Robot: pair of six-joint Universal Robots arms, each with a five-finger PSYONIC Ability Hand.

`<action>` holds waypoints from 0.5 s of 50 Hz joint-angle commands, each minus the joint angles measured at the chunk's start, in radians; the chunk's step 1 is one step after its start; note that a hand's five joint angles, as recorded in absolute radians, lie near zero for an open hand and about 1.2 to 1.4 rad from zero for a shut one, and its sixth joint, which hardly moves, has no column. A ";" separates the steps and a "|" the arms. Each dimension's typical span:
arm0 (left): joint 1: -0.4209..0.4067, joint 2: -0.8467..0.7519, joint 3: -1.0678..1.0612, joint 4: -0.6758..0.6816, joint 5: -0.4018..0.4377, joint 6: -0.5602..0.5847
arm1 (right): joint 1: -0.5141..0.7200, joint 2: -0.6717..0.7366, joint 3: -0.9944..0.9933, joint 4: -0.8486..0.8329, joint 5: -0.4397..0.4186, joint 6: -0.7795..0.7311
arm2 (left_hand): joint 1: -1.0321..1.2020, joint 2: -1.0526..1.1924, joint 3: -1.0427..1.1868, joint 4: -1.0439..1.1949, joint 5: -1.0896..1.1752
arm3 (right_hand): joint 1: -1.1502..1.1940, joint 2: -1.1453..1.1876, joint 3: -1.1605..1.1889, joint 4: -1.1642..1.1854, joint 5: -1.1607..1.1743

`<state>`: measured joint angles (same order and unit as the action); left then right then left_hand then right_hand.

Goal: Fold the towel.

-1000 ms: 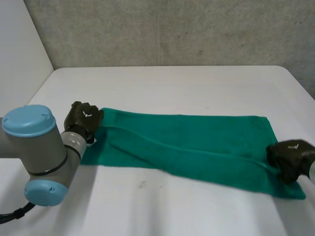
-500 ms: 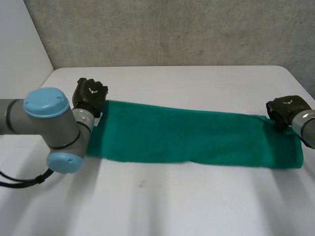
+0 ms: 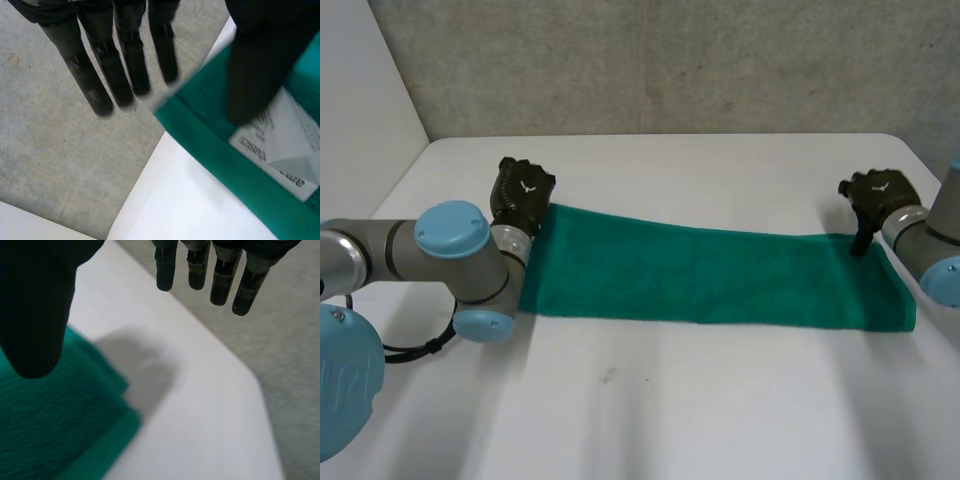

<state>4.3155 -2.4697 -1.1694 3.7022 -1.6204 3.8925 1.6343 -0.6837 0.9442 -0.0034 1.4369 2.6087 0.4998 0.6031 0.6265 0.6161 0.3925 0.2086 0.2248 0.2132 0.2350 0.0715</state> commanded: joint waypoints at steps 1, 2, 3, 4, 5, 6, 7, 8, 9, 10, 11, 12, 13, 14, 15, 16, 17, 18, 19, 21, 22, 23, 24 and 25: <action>-0.028 0.060 -0.070 0.041 0.001 0.005 | -0.019 -0.227 0.128 0.000 0.059 0.046 | -0.325 -0.429 -0.452 -0.442 -0.393 | -0.034 -0.050 -0.039 -0.060 -0.072; -0.031 0.081 -0.088 0.051 0.001 0.002 | -0.021 -0.255 0.157 0.000 0.056 0.053 | -0.325 -0.429 -0.452 -0.442 -0.393 | -0.034 -0.050 -0.039 -0.060 -0.072; -0.031 0.093 -0.099 0.056 -0.001 0.001 | -0.022 -0.284 0.186 0.003 0.054 0.057 | -0.325 -0.429 -0.452 -0.442 -0.393 | -0.034 -0.050 -0.039 -0.060 -0.072; -0.031 0.104 -0.108 0.059 -0.003 0.001 | -0.024 -0.312 0.215 0.009 0.054 0.060 | -0.325 -0.429 -0.452 -0.442 -0.393 | -0.034 -0.050 -0.039 -0.060 -0.072; -0.033 0.115 -0.117 0.062 -0.004 0.001 | -0.024 -0.363 0.279 0.032 0.048 0.062 | -0.325 -0.429 -0.452 -0.442 -0.393 | -0.034 -0.050 -0.039 -0.060 -0.072; -0.034 0.139 -0.137 0.064 -0.009 -0.002 | -0.025 -0.385 0.313 0.048 0.045 0.060 | -0.325 -0.429 -0.452 -0.442 -0.393 | -0.034 -0.050 -0.039 -0.060 -0.072; -0.033 0.150 -0.148 0.062 -0.010 -0.002 | -0.027 -0.405 0.347 0.066 0.040 0.062 | -0.325 -0.429 -0.452 -0.442 -0.393 | -0.034 -0.050 -0.039 -0.060 -0.072; -0.034 0.161 -0.159 0.062 -0.012 -0.004 | -0.028 -0.422 0.378 0.086 0.034 0.063 | -0.325 -0.429 -0.452 -0.442 -0.393 | -0.034 -0.050 -0.039 -0.060 -0.072; -0.034 0.181 -0.182 0.062 -0.010 -0.005 | -0.043 -0.453 0.445 0.115 0.019 0.070 | -0.325 -0.429 -0.452 -0.442 -0.393 | -0.034 -0.050 -0.039 -0.060 -0.072; -0.034 0.190 -0.194 0.062 -0.010 -0.007 | -0.056 -0.467 0.481 0.124 0.010 0.070 | -0.325 -0.429 -0.452 -0.442 -0.393 | -0.034 -0.050 -0.039 -0.060 -0.072; -0.034 0.199 -0.205 0.062 -0.010 -0.008 | -0.056 -0.467 0.481 0.125 0.010 0.070 | -0.325 -0.429 -0.452 -0.442 -0.393 | -0.034 -0.050 -0.039 -0.060 -0.072; -0.034 0.207 -0.216 0.062 -0.010 -0.010 | -0.070 -0.477 0.514 0.129 0.001 0.068 | -0.325 -0.429 -0.452 -0.442 -0.393 | -0.034 -0.050 -0.039 -0.060 -0.072; -0.034 0.219 -0.234 0.062 -0.010 -0.013 | -0.111 -0.509 0.618 0.122 -0.048 0.061 | -0.325 -0.429 -0.452 -0.442 -0.393 | -0.010 -0.026 -0.015 -0.037 -0.048; -0.034 0.225 -0.242 0.062 -0.010 -0.013 | -0.123 -0.517 0.648 0.114 -0.071 0.057 | -0.325 -0.429 -0.452 -0.442 -0.393 | 0.029 0.012 0.024 0.002 -0.009; -0.034 0.230 -0.249 0.062 -0.012 -0.015 | -0.136 -0.523 0.674 0.102 -0.093 0.056 | -0.325 -0.429 -0.452 -0.442 -0.393 | 0.052 0.036 0.048 0.026 0.015; -0.034 0.235 -0.257 0.062 -0.012 -0.015 | -0.148 -0.525 0.698 0.089 -0.113 0.054 | -0.325 -0.429 -0.452 -0.442 -0.393 | 0.067 0.051 0.062 0.041 0.030; -0.034 0.241 -0.268 0.062 -0.012 -0.019 | -0.159 -0.525 0.718 0.073 -0.130 0.053 | -0.325 -0.429 -0.452 -0.442 -0.393 | 0.073 0.057 0.068 0.047 0.036; -0.034 0.242 -0.274 0.062 -0.012 -0.021 | -0.175 -0.524 0.754 0.039 -0.157 0.051 | -0.325 -0.429 -0.452 -0.442 -0.393 | 0.076 0.060 0.071 0.050 0.039; -0.034 0.244 -0.279 0.062 -0.012 -0.022 | -0.183 -0.524 0.768 0.020 -0.167 0.050 | -0.325 -0.429 -0.452 -0.442 -0.393 | 0.079 0.063 0.074 0.053 0.041; -0.034 0.248 -0.289 0.062 -0.013 -0.022 | -0.194 -0.521 0.797 -0.030 -0.179 0.053 | -0.325 -0.429 -0.452 -0.442 -0.393 | 0.114 0.098 0.109 0.088 0.076; -0.034 0.250 -0.294 0.062 -0.013 -0.022 | -0.194 -0.520 0.797 -0.030 -0.179 0.053 | -0.325 -0.429 -0.452 -0.442 -0.393 | 0.114 0.098 0.110 0.088 0.077; -0.036 0.252 -0.297 0.062 -0.013 -0.022 | -0.197 -0.519 0.801 -0.046 -0.181 0.054 | -0.325 -0.429 -0.452 -0.442 -0.393 | 0.146 0.130 0.142 0.120 0.109; -0.036 0.253 -0.299 0.062 -0.013 -0.022 | -0.203 -0.505 0.809 -0.088 -0.182 0.054 | -0.325 -0.429 -0.452 -0.442 -0.393 | 0.239 0.223 0.235 0.213 0.202; -0.036 0.256 -0.302 0.062 -0.013 -0.022 | -0.203 -0.495 0.809 -0.098 -0.182 0.054 | -0.325 -0.429 -0.452 -0.442 -0.393 | 0.243 0.227 0.239 0.217 0.206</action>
<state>4.2810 -2.2236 -1.4480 3.7649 -1.6329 3.8723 1.4596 -1.2115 1.7062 0.0230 1.2851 2.6625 0.1912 0.2037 0.2140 0.2030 0.0494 0.2132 0.2274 0.2517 0.2473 0.0885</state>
